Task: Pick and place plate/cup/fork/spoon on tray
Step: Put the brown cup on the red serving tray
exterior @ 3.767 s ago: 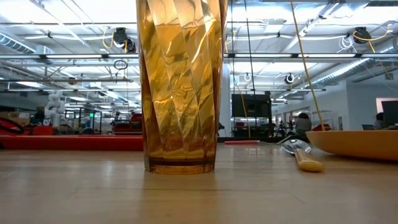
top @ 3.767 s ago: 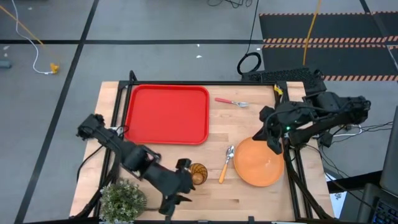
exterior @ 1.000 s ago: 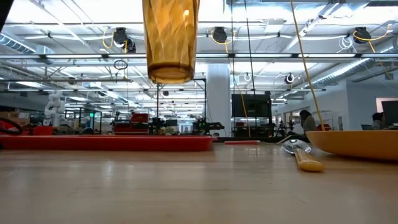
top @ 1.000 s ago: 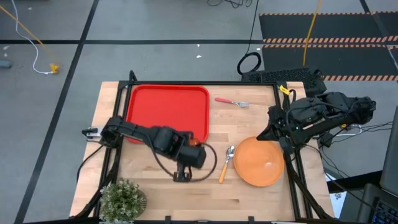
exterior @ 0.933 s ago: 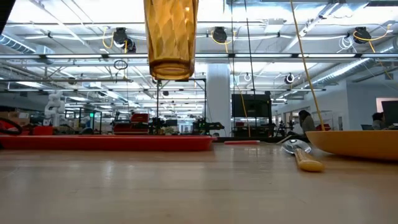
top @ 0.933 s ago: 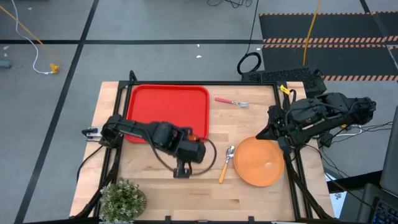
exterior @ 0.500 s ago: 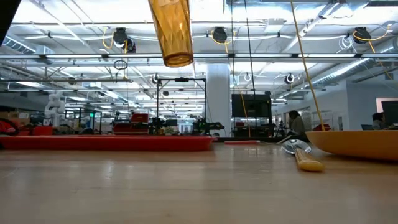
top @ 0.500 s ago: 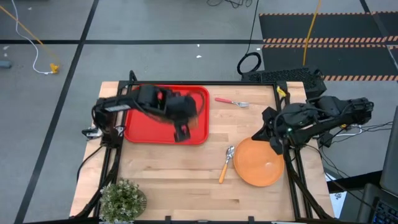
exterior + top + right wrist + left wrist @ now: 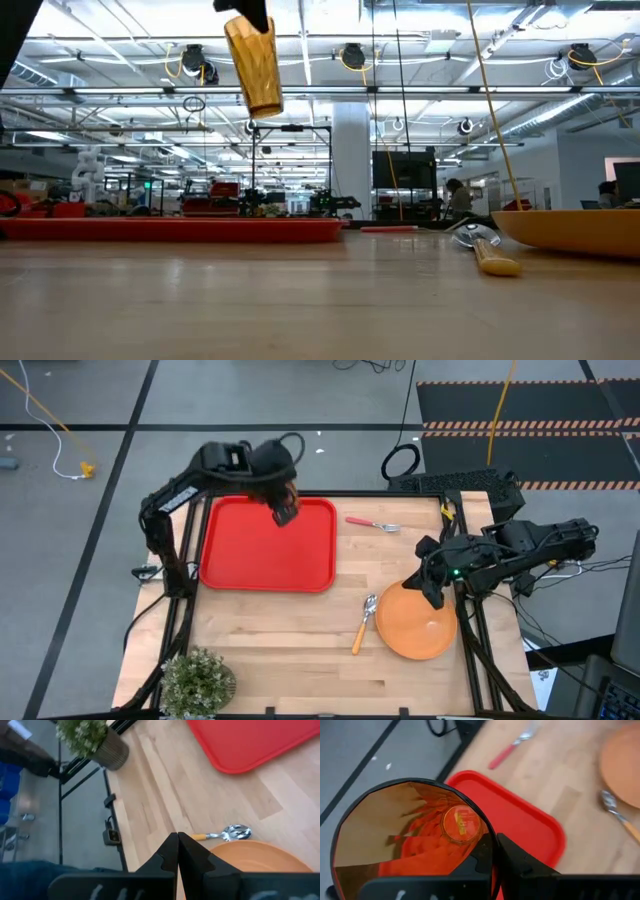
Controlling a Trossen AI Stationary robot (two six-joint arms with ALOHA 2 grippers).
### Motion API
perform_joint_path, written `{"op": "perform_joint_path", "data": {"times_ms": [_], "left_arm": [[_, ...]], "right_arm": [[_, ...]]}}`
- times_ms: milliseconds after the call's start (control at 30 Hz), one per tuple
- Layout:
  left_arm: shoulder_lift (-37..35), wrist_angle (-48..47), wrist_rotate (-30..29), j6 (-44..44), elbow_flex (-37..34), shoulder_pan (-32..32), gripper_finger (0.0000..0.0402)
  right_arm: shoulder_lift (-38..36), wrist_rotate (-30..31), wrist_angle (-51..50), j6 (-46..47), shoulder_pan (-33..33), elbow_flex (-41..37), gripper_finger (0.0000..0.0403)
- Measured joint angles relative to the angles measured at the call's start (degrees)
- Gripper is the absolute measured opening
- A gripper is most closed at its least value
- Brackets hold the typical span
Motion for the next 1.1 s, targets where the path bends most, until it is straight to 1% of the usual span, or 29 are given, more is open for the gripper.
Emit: {"op": "perform_joint_path", "data": {"times_ms": [100, 267, 433, 500, 567, 633, 733, 867, 967, 1100], "left_arm": [[0.00, 0.00, 0.00, 0.43, 0.00, 4.78, 0.0007], [0.00, -0.02, 1.03, -1.98, -0.02, 11.78, 0.0007], [-0.78, 0.04, 1.37, -0.75, -0.15, 16.57, 0.0007], [-1.09, 0.11, 1.22, -1.31, -1.68, 18.44, 0.0007], [-1.68, 0.12, 1.22, -1.78, -5.23, 20.42, 0.0007], [-2.96, 0.12, 1.22, -2.51, -10.26, 21.85, 0.0007], [-6.56, -0.01, 1.73, -4.08, -19.63, 23.16, 0.0007], [-11.51, -0.03, 1.02, -6.05, -31.13, 23.72, 0.0007], [-14.74, 1.42, 0.68, -6.84, -38.13, 24.44, 0.0007], [-18.19, 6.59, -1.05, -8.97, -45.92, 25.01, 0.0007]], "right_arm": [[0.00, 1.58, 0.41, 1.65, 0.00, 0.00, 0.0000], [0.00, 3.58, 1.88, 3.57, 0.00, 0.00, 0.0000], [0.00, 7.53, 2.90, 5.38, -0.03, -0.02, 0.0000], [0.00, 9.22, 3.01, 6.17, -0.03, -0.02, 0.0000], [0.00, 10.94, 3.39, 6.50, -0.05, -0.02, 0.0000], [0.10, 12.53, 4.17, 6.48, -0.09, -0.02, 0.0000], [0.22, 14.58, 5.04, 6.06, -0.14, -0.02, 0.0000], [0.22, 16.54, 5.46, 5.82, -0.14, -0.02, 0.0000], [0.24, 16.80, 5.46, 4.07, -0.42, -0.02, 0.0000], [0.22, 16.51, 5.46, -0.95, -2.07, -0.02, 0.0000]]}}
